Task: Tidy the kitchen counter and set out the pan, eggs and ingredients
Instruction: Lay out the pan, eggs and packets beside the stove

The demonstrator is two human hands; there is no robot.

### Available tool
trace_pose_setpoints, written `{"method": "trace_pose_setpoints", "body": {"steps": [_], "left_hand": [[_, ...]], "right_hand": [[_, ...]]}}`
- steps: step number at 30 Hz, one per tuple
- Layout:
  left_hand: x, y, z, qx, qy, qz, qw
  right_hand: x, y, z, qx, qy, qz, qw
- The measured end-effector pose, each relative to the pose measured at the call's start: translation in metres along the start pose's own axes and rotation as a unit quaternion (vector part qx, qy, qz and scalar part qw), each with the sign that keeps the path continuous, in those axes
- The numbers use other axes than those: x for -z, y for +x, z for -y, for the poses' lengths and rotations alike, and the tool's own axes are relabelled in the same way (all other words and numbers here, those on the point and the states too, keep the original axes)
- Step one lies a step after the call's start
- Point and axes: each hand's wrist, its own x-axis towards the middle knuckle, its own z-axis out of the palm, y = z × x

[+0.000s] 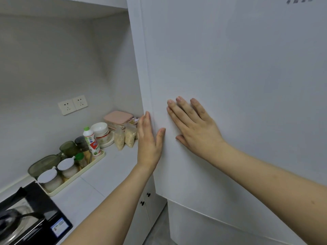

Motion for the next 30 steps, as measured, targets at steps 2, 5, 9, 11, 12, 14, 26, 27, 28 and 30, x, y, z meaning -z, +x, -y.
{"method": "trace_pose_setpoints", "body": {"steps": [2, 5, 9, 11, 12, 14, 26, 27, 28, 30], "left_hand": [[-0.008, 0.007, 0.002, 0.0, -0.004, 0.005, 1.0], [-0.017, 0.016, 0.004, 0.006, -0.024, 0.019, 0.999], [-0.027, 0.026, 0.008, -0.002, -0.024, 0.024, 0.999], [-0.032, 0.03, 0.01, -0.005, -0.023, 0.028, 0.999], [-0.035, 0.033, 0.011, -0.007, -0.025, 0.029, 0.999], [-0.04, 0.037, 0.013, -0.007, -0.029, 0.034, 0.999], [-0.067, 0.057, 0.023, -0.019, -0.026, 0.052, 0.998], [-0.069, 0.057, 0.025, -0.021, -0.026, 0.052, 0.998], [-0.071, 0.057, 0.027, -0.025, -0.025, 0.051, 0.998], [-0.076, 0.057, 0.031, -0.026, -0.026, 0.048, 0.998]], "right_hand": [[-0.005, 0.002, -0.002, -0.003, -0.007, 0.01, 1.0], [-0.014, 0.006, -0.005, -0.007, -0.021, 0.021, 1.0], [-0.024, 0.01, -0.008, -0.012, -0.03, 0.031, 0.999], [-0.029, 0.011, -0.009, -0.013, -0.038, 0.036, 0.999], [-0.031, 0.012, -0.01, -0.014, -0.041, 0.038, 0.998], [-0.036, 0.013, -0.012, -0.015, -0.044, 0.044, 0.998], [-0.056, 0.018, -0.019, -0.017, -0.071, 0.065, 0.995], [-0.056, 0.018, -0.019, -0.016, -0.074, 0.065, 0.995], [-0.057, 0.018, -0.019, -0.015, -0.077, 0.064, 0.995], [-0.058, 0.018, -0.02, -0.011, -0.082, 0.06, 0.995]]}}
